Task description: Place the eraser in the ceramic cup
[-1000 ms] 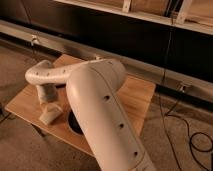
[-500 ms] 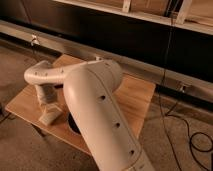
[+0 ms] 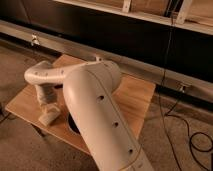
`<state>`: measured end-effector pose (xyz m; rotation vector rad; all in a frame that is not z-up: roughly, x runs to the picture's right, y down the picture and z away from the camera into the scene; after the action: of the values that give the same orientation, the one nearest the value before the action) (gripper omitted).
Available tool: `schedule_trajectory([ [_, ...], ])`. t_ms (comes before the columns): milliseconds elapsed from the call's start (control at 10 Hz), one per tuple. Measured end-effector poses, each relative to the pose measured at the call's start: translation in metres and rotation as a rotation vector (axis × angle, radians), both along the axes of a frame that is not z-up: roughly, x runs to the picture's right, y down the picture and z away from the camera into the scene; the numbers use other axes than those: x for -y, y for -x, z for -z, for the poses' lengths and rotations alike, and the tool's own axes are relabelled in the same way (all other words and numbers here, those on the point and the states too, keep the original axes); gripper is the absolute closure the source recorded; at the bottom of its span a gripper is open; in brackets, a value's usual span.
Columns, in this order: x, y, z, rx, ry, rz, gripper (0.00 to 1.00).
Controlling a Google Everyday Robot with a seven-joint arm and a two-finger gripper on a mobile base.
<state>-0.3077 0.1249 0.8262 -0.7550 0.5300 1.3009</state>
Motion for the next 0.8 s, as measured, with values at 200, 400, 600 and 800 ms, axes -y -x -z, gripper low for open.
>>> schedule_trajectory([
  [200,0.002,0.000,-0.001,0.004,-0.001,-0.005,1.00],
  [400,0.007,-0.003,0.000,0.008,-0.006,-0.014,1.00],
  [600,0.014,-0.005,0.004,0.013,-0.016,-0.017,1.00],
  [800,0.026,-0.010,0.012,0.020,-0.039,-0.022,1.00],
])
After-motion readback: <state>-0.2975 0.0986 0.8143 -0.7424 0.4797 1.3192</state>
